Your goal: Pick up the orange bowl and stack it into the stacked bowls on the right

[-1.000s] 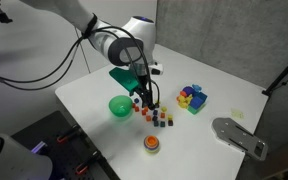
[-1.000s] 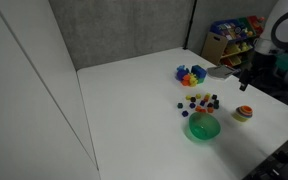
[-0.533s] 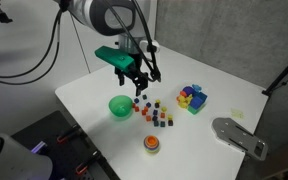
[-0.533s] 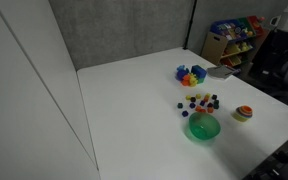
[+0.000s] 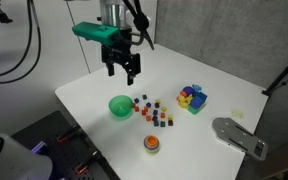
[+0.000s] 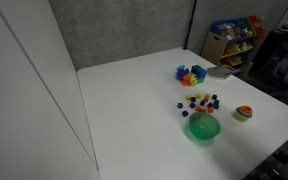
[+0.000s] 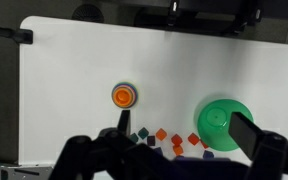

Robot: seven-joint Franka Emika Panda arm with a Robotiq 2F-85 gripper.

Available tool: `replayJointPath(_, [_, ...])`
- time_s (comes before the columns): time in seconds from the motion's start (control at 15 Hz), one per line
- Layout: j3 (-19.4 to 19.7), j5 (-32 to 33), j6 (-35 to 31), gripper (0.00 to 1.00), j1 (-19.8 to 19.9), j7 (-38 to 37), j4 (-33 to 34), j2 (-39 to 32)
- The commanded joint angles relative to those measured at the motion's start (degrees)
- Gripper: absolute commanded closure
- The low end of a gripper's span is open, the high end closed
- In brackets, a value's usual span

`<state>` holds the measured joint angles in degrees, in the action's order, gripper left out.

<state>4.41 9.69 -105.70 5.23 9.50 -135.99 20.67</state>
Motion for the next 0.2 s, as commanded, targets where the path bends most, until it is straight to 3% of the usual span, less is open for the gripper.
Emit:
replayJointPath(0.0, [0.4,0.2,0.6,0.0,-0.5,-0.1,0.1,0.6])
replayJointPath(0.13, [0.4,0.2,0.8,0.0,-0.5,-0.1,0.1,1.0])
